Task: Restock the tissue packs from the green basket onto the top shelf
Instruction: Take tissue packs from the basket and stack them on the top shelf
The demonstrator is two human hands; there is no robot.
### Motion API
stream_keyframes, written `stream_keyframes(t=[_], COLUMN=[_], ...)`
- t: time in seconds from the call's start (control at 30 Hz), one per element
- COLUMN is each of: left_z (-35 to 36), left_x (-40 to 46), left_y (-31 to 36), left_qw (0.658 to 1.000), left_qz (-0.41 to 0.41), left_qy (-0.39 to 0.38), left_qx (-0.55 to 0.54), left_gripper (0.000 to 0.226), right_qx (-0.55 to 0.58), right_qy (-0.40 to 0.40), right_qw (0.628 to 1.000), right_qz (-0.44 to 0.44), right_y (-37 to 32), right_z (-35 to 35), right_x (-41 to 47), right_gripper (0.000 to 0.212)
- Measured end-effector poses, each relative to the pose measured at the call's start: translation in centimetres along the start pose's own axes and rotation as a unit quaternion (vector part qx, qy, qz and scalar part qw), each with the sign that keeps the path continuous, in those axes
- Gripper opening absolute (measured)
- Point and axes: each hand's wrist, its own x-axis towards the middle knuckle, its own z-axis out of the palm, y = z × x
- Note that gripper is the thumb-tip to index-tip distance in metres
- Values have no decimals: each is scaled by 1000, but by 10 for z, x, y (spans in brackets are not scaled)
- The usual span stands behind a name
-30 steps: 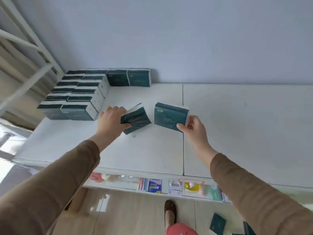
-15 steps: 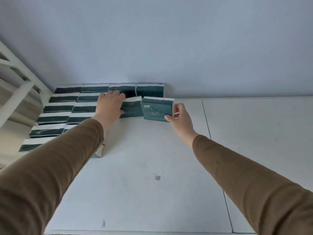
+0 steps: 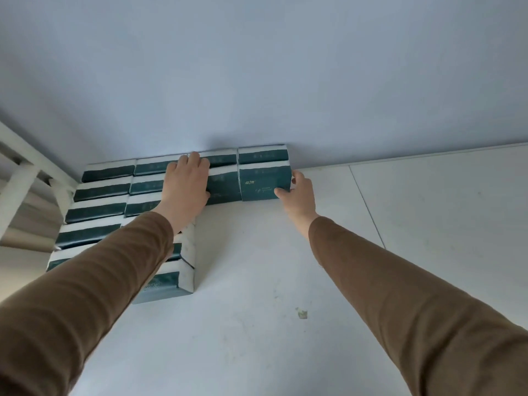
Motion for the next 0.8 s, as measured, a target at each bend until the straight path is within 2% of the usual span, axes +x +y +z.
stream_keyframes(t=[0.1, 0.23, 0.33, 0.43, 0.63, 0.8], left_z=[-11, -34, -49, -65, -108, -137], left_x=[-4, -11, -22, -44, -116, -192], left_y=[20, 93, 170, 256, 442, 583], left_qw=[998, 977, 955, 935, 894, 864], left_qz=[24, 109, 161, 221, 334, 389], left_qy=[40, 77, 41, 18, 18, 2], left_qx=[-46, -164, -246, -276, -298, -321], left_gripper=[63, 57, 53, 52, 49, 45], right_qx=[8, -64, -169, -249, -331, -349], right_qy=[-19, -4, 29, 64, 120, 136], right_qw=[1000, 998, 983, 965, 935, 927], right_qz=[20, -25, -59, -57, -39, 17], right_y=[2, 13, 32, 61, 137, 213], right_z=[-28, -95, -161, -237, -390, -510], right_x=[-17, -61, -102, -151, -267, -358], right_gripper=[69, 58, 49, 43, 38, 33])
